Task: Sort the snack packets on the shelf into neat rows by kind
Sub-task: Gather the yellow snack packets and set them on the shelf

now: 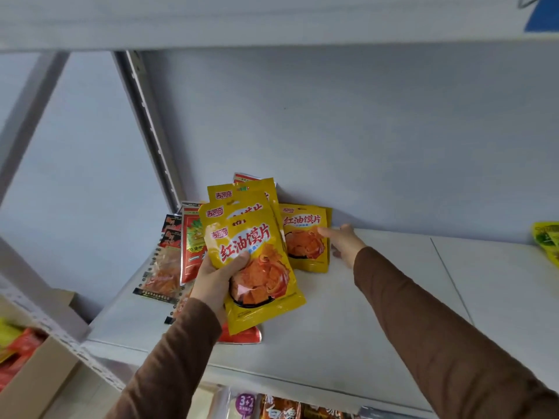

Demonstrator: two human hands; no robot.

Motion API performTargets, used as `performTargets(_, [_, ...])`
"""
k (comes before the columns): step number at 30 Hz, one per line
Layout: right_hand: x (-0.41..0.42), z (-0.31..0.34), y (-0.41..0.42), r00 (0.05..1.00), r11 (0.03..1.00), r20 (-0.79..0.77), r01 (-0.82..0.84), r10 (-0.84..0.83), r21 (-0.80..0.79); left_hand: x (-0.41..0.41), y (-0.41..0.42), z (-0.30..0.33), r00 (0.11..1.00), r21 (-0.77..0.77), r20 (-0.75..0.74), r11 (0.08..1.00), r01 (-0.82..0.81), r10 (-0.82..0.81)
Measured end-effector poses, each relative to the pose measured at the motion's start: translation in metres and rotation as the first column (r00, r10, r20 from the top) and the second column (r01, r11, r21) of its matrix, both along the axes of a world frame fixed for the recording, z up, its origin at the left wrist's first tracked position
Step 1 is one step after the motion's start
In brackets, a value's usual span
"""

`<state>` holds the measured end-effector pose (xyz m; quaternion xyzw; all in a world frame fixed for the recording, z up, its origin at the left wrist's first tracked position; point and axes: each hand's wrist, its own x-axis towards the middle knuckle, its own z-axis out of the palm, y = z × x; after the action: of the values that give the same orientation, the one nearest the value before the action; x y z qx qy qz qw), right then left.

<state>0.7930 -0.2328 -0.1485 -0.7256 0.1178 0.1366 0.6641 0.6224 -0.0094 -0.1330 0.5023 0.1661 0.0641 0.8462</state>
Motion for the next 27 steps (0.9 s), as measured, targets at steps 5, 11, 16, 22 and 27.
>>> performTargets(5, [0.022, 0.001, 0.02, 0.994, 0.997, -0.085, -0.065, 0.067, 0.03, -0.008, 0.004, -0.001, 1.0, 0.007, 0.002, 1.0, -0.023, 0.023])
performTargets(11, [0.017, -0.01, 0.025, 0.991, 0.961, 0.0, -0.127, 0.131, 0.246, -0.012, 0.005, -0.005, 1.0, 0.006, -0.017, 1.0, -0.008, 0.008])
performTargets(16, [0.009, -0.017, 0.001, 0.983, 0.946, 0.182, -0.056, -0.003, 0.32, -0.007, -0.003, -0.009, 0.999, 0.007, -0.028, 0.999, 0.042, -0.042])
performTargets(22, [-0.006, 0.026, -0.053, 0.865, 0.956, 0.47, 0.04, -0.179, 0.29, 0.012, -0.029, -0.011, 0.985, -0.017, -0.011, 0.985, 0.173, -0.174])
performTargets(27, [-0.037, 0.059, -0.057, 0.855, 0.958, 0.514, -0.088, -0.068, 0.272, 0.032, -0.069, -0.004, 0.94, 0.077, 0.049, 0.939, 0.335, -0.339])
